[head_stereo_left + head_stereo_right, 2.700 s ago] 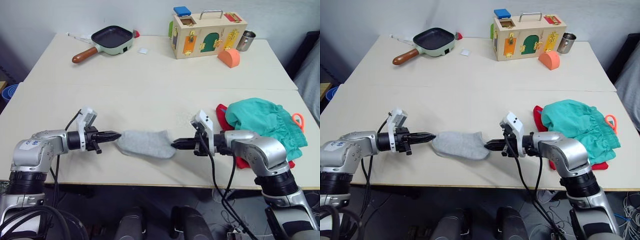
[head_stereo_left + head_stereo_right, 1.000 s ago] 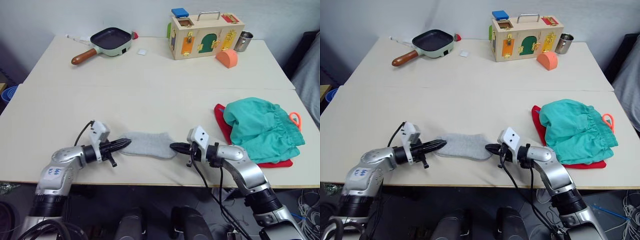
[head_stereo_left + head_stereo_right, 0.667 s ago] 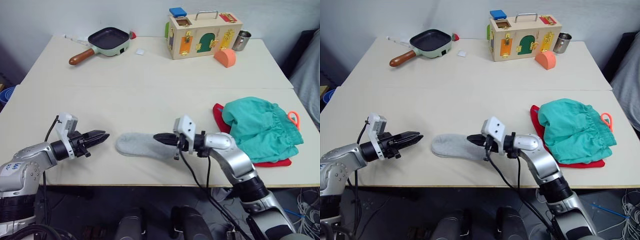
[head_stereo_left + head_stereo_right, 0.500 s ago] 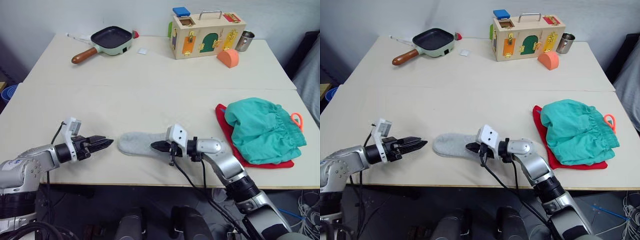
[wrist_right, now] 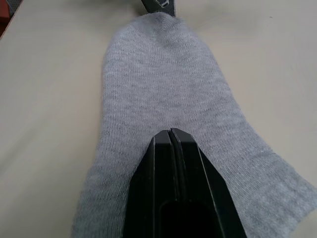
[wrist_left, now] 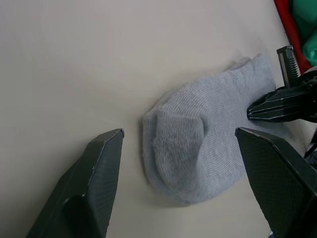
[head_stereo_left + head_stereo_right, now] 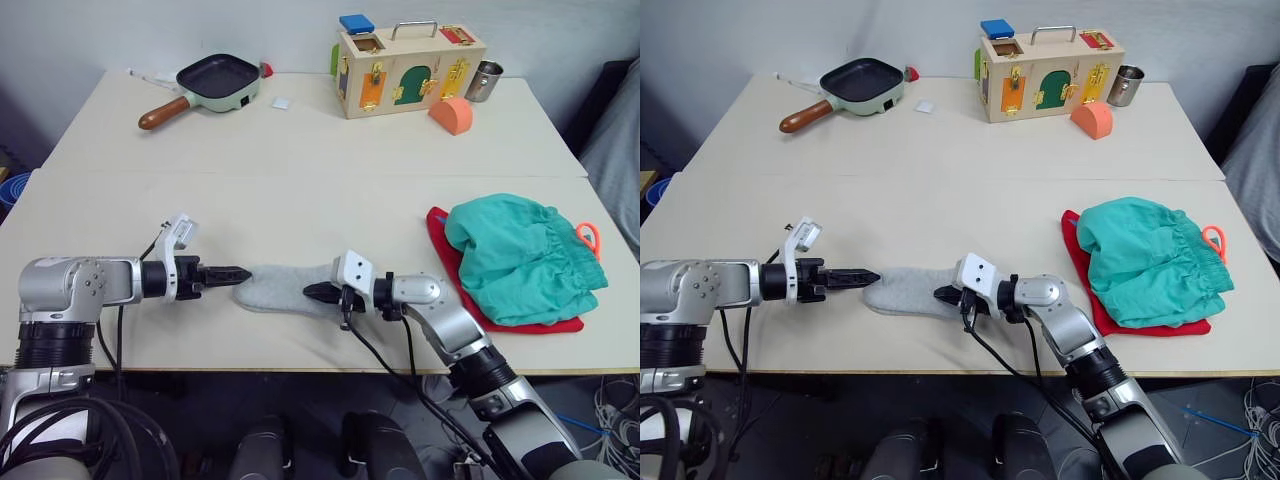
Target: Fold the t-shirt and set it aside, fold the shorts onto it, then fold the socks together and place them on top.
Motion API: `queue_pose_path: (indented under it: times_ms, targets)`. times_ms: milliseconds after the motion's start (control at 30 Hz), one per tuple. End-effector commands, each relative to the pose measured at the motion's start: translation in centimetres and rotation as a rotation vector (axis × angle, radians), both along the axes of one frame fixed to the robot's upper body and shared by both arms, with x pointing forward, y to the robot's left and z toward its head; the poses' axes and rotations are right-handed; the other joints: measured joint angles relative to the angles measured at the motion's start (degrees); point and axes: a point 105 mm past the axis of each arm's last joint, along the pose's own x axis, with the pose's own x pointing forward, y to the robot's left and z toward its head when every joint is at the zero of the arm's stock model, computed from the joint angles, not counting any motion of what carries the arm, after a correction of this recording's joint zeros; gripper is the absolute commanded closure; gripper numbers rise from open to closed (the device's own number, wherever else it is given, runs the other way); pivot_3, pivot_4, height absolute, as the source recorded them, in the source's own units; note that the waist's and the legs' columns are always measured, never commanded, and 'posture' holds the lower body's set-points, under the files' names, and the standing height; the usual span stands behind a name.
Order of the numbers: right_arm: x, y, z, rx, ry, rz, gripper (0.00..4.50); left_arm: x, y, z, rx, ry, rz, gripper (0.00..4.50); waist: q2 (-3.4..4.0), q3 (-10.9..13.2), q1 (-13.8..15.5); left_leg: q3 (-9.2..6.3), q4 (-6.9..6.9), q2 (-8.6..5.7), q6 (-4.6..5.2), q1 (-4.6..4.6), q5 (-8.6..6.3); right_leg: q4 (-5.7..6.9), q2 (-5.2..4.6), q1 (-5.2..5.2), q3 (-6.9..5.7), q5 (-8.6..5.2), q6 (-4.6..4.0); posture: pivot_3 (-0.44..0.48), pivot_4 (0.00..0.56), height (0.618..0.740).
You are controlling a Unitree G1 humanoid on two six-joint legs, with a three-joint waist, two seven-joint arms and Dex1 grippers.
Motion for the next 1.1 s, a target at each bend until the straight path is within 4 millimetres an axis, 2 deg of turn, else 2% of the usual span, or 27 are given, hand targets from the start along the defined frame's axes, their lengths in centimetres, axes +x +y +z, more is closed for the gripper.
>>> queue_pose_path:
  times_ms: [33,133,233,567,833,933,1000,1100]
  targets:
    - [0.3,0.3,0.9,0.024,-0.019,-0.003,4.5,-0.9,-1.0,-1.2,-0.015,0.079,-0.048,0.71,0.0,0.0,0.0,0.0,0.0,0.0,-0.01,0.01,0.0,0.0,0.0,0.0,0.0,0.0,0.0,0.0,0.15,0.74]
    - [0.3,0.2,0.7,0.014,-0.018,-0.003,4.5,-0.8,-1.5,-1.4,-0.042,0.09,-0.05,0.71,0.0,0.0,0.0,0.0,0.01,0.0,-0.01,0.01,0.0,0.0,0.0,0.0,0.03,0.0,0.0,0.0,0.15,0.74]
    - [0.2,0.2,0.2,0.002,-0.014,0.0,4.5,-0.1,-1.9,-1.6,-0.079,0.087,-0.009,1.27,-0.01,0.0,0.3,0.0,0.03,-0.03,0.02,0.01,0.02,0.0,-0.01,0.02,0.06,0.0,0.0,0.0,0.15,0.74]
    - [0.3,0.0,-0.2,-0.007,-0.003,-0.01,4.5,-0.1,-3.0,-0.4,-0.126,0.026,-0.048,4.46,-0.02,0.0,0.1,0.0,0.03,-0.06,0.04,0.01,0.03,0.03,-0.01,0.0,0.15,0.0,0.0,0.0,0.15,0.74]
    - [0.2,-0.1,-0.7,-0.018,0.012,-0.022,4.5,0.1,-3.2,3.9,-0.149,-0.14,-0.13,4.49,-0.03,0.0,0.0,0.0,0.03,-0.05,0.03,0.01,0.04,0.01,0.0,0.0,0.16,0.0,0.0,0.0,0.15,0.74]
    - [0.3,-0.1,-0.8,-0.023,0.015,-0.03,4.5,-0.5,-4.1,5.1,-0.09,-0.176,-0.231,4.49,-0.03,0.0,0.0,0.0,0.02,-0.05,0.03,0.0,0.04,0.0,0.0,0.0,0.16,0.0,0.0,0.0,0.15,0.74]
    - [0.3,-0.2,-0.9,-0.027,0.018,-0.034,4.5,-0.6,-5.0,5.6,-0.086,-0.188,-0.282,4.49,-0.02,0.0,0.0,0.01,0.01,-0.06,0.03,0.01,0.04,-0.01,0.0,0.0,0.17,0.0,0.0,0.0,0.15,0.74]
    - [0.3,-0.2,-1.0,-0.029,0.019,-0.037,4.5,-0.9,-7.7,6.1,-0.11,-0.202,-0.382,4.49,-0.03,0.0,0.1,0.01,0.02,-0.06,0.02,0.01,0.04,0.0,0.01,0.0,0.18,0.0,0.0,0.0,0.15,0.74]
